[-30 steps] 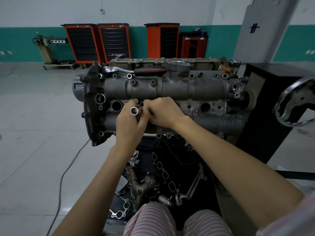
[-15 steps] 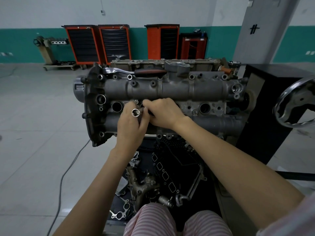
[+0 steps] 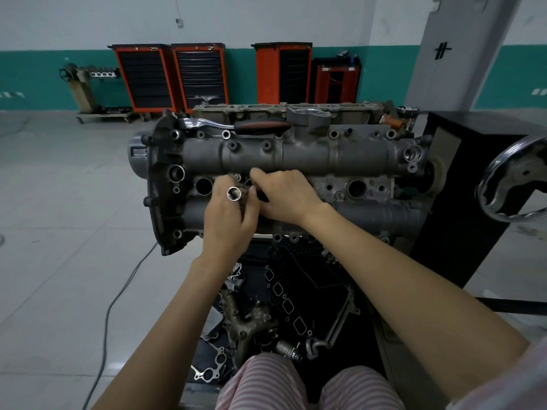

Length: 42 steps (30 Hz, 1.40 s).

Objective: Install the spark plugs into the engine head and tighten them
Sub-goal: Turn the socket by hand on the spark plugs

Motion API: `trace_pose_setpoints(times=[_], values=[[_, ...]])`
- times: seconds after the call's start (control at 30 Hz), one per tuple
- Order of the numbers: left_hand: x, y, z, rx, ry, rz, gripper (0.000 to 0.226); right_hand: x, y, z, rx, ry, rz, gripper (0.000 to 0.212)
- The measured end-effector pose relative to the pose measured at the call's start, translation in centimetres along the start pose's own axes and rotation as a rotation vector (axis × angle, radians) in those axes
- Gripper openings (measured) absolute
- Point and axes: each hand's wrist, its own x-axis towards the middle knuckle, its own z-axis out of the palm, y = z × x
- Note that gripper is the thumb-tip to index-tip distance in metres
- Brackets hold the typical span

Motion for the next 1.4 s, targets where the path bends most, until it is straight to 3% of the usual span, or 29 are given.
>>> trace_pose_setpoints(times=[0.23,0.43,0.57,0.7,0.87,1.0,1.17,1.27,1.4], values=[[0.48,0.41,-0.15,0.017,0.058,0.006,0.048,-0.24,-0.29,-0.48,0.039,0.087,0.014,0.011],[0.05,0.02,-0.12,0.006,0.026,0.023,0.025,0.00,0.16,0.08,0.005,0.008,0.029,0.027],[-0.07,0.06,-0.04,0.003,0.010,0.007,0.031,-0.17,0.06,0.09,0.014,0.017,-0.016,0.019],[0.30,0.38,-0.21,0.013,0.021,0.013,0.052,-0.31,-0.05,-0.28,0.044,0.080,-0.008,0.012],[0.08,0.38,-0.07,0.065,0.033,0.058,0.039,-0.30,-0.13,-0.22,0.030,0.084,0.002,0.009],[-0.07,0.11,0.05,-0.006,0.039,0.008,0.027,-0.12,0.07,-0.02,0.024,0.021,0.052,0.022],[0.04,0.22,-0.02,-0.018,0.066,0.032,0.035,-0.18,0.02,0.12,-0.022,0.011,-0.001,0.019],[0.41,0.21,0.00,0.023,0.070,0.013,0.052,-0.24,-0.14,-0.27,-0.011,0.048,0.008,0.016],[0.26,0.19,0.07,0.032,0.101,0.054,0.041,-0.29,-0.21,-0.23,-0.026,0.079,-0.011,0.012]])
